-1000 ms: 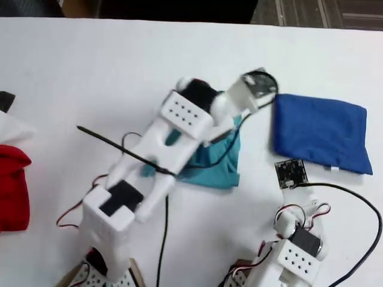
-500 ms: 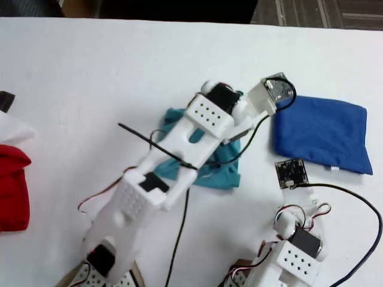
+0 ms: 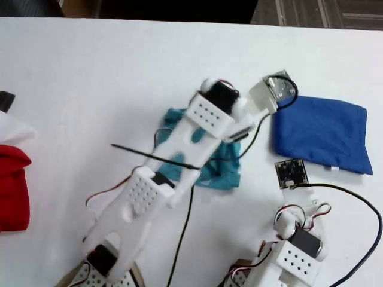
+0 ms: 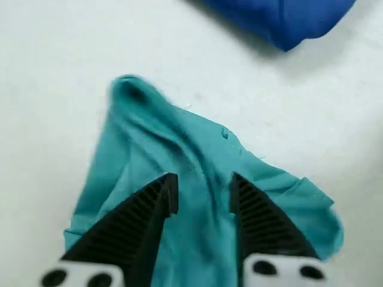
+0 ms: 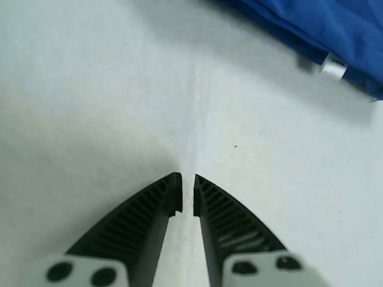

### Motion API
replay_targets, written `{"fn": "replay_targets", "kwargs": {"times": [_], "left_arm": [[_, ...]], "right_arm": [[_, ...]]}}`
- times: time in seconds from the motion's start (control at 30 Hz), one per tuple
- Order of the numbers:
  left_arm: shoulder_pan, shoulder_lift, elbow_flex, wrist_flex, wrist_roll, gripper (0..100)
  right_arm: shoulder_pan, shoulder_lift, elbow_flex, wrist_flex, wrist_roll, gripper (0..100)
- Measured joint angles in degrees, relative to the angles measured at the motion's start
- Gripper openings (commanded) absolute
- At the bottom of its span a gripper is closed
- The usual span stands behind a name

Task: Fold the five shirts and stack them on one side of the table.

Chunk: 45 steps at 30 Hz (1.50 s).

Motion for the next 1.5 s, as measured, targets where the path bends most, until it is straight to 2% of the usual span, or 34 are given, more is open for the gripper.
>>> {"fn": "replay_targets", "kwargs": {"times": [0.17, 0.2, 0.27, 0.3, 0.33, 0.53, 0.67, 0.83, 0.93, 1.17, 1.23, 1.33, 1.43, 1.5], "left_arm": [[-8.79, -6.33, -3.43, 0.35, -0.53, 22], [-11.08, -7.38, -3.43, 0.35, -0.53, 18], [-15.91, -8.44, -3.16, 0.35, -0.53, 3], [-18.64, -8.62, -2.55, 0.35, -0.53, 1], [-21.36, -8.7, -1.58, 0.35, -0.53, 4], [-37.71, -8.62, 6.24, 0.35, 0.7, 3], [-48.62, -8.7, 10.9, 0.44, -0.44, 3], [-57.76, -10.9, 18.73, 0.44, -3.6, 3], [-60.66, -13.8, 22.15, 0.44, -4.66, 3], [-64.79, -18.9, 29.8, -0.09, -3.96, 3], [-65.93, -19.78, 33.14, -1.67, -2.99, 3], [-67.34, -21.8, 39.91, -4.75, -2.11, 3], [-67.6, -26.2, 49.85, -9.14, -1.93, 3], [-67.52, -30.86, 58.55, -13.98, -1.93, 3]], "right_arm": [[0.0, 0.0, 0.0, 0.26, 0.0, 5.2], [0.0, 0.0, 0.0, 0.35, 0.0, 5.2], [0.0, 0.0, 0.35, 0.35, 0.0, 4.6], [0.0, 0.0, 0.35, 0.35, 0.0, 3.6], [0.09, 0.0, 0.35, 0.35, 0.0, 1.6], [-0.97, 0.0, -1.85, 1.58, -2.11, 2.0], [-8.35, 0.0, -9.58, 6.95, -7.82, 2.0], [-22.51, 3.16, -19.43, 8.53, -11.52, 2.0], [-29.54, 11.34, -25.85, 7.38, -11.69, 2.1], [-37.63, 44.48, -50.73, 7.82, -12.13, 2.2], [-40.35, 54.33, -60.04, 10.29, -12.13, 2.9], [-44.22, 68.04, -75.6, 15.38, -12.57, 10.7], [-48.0, 81.23, -92.04, 21.54, -14.95, 17.0], [-50.29, 89.76, -103.12, 26.02, -15.56, 17.2]]}}
